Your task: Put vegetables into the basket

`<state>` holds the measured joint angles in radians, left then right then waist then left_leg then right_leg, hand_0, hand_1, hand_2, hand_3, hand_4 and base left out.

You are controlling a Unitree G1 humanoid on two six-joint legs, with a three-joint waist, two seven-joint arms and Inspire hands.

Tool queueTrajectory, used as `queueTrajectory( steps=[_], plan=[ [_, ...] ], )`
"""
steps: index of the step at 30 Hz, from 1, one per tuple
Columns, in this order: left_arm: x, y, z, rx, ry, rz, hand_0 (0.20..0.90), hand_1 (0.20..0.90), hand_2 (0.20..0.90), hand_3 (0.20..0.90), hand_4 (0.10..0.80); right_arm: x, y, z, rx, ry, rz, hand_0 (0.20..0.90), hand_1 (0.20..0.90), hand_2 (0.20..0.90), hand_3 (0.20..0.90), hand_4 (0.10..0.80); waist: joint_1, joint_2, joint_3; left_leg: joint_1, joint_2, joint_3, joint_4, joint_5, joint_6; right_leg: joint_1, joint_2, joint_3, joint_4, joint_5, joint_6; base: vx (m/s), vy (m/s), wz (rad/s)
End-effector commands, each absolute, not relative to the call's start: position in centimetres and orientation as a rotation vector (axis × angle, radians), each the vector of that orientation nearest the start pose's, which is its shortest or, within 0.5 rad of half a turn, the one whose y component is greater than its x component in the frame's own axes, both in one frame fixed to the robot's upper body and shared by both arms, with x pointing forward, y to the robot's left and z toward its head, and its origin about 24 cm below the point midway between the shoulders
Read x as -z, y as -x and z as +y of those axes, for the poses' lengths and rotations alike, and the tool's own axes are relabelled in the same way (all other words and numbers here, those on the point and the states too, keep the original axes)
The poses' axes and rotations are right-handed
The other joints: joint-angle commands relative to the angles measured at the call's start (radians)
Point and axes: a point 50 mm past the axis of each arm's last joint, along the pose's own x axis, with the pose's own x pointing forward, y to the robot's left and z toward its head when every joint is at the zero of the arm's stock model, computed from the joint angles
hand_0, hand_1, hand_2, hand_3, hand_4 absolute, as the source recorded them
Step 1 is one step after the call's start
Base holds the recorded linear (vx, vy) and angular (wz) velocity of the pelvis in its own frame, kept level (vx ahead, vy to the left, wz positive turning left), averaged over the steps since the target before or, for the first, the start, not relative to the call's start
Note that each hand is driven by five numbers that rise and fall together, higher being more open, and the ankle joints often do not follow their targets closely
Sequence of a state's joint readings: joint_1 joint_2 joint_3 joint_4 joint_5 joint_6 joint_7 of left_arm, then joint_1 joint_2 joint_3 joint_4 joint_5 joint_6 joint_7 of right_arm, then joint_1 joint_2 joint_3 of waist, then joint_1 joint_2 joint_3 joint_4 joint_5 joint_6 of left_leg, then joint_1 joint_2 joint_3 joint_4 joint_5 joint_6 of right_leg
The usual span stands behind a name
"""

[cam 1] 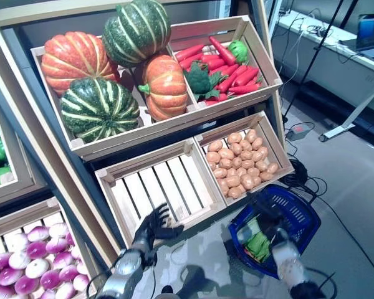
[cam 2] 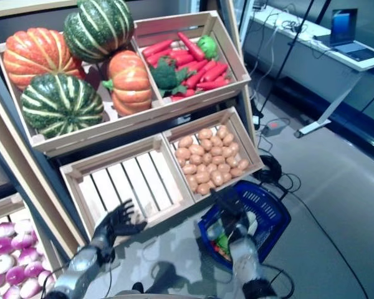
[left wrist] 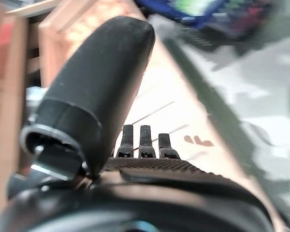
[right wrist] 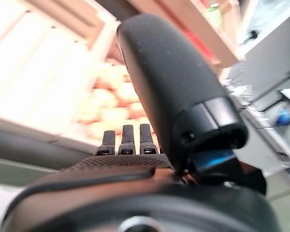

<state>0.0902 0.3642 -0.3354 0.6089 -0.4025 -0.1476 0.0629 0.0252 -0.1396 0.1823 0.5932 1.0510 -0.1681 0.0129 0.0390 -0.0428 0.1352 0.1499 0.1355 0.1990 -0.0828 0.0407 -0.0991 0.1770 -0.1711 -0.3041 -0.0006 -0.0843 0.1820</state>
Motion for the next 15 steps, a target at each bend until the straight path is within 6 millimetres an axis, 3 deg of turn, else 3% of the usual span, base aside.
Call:
queueTrajectory(
  steps=[1, 6, 8, 9, 15],
  plan=[
    [7.6, -20.3, 19.8, 0.037, -0.100, 0.443, 0.900, 0.900, 0.900, 0.900, 0.800, 6.2, -22.3, -17.2, 0.150, -0.708, 0.332, 0.900, 0.900, 0.900, 0.900, 0.800, -0.026, 0.028, -0.008, -0.017, 0.000, 0.022, -0.004, 0.001, 0.022, -0.043, 0.007, 0.019, -0.059, 0.141, -0.061, 0.002, 0.016, -0.03],
    [9.6, -19.3, 18.5, 0.052, -0.133, 0.535, 0.900, 0.900, 0.900, 0.900, 0.800, 9.0, -19.7, -14.9, 0.123, -0.649, 0.513, 0.900, 0.900, 0.900, 0.900, 0.800, -0.045, 0.032, -0.010, -0.012, -0.004, 0.024, -0.004, -0.006, 0.026, -0.035, 0.007, 0.029, -0.064, 0.140, -0.061, 0.023, 0.022, -0.02],
    [9.8, -19.3, 18.3, 0.058, -0.147, 0.544, 0.900, 0.900, 0.900, 0.900, 0.800, 9.1, -19.6, -14.8, 0.132, -0.638, 0.515, 0.900, 0.900, 0.900, 0.900, 0.800, -0.047, 0.032, -0.011, -0.012, -0.004, 0.022, -0.004, -0.006, 0.026, -0.035, 0.008, 0.030, -0.062, 0.139, -0.061, 0.037, 0.029, -0.03],
    [10.2, -19.2, 17.9, 0.071, -0.169, 0.566, 0.900, 0.900, 0.900, 0.900, 0.800, 9.0, -19.6, -14.7, 0.171, -0.525, 0.495, 0.900, 0.900, 0.900, 0.900, 0.800, -0.052, 0.035, -0.010, -0.010, -0.007, 0.016, -0.004, -0.009, 0.027, -0.033, 0.009, 0.036, -0.063, 0.137, -0.061, 0.041, 0.036, -0.02],
    [11.8, -18.7, 15.8, 0.135, -0.210, 0.644, 0.900, 0.900, 0.900, 0.900, 0.800, 8.8, -20.6, -14.0, 0.212, -0.243, 0.480, 0.900, 0.900, 0.900, 0.900, 0.800, -0.053, 0.048, -0.004, -0.013, -0.011, 0.002, -0.004, -0.011, 0.027, -0.032, 0.007, 0.043, -0.067, 0.132, -0.061, 0.010, 0.047, -0.02]
  ],
)
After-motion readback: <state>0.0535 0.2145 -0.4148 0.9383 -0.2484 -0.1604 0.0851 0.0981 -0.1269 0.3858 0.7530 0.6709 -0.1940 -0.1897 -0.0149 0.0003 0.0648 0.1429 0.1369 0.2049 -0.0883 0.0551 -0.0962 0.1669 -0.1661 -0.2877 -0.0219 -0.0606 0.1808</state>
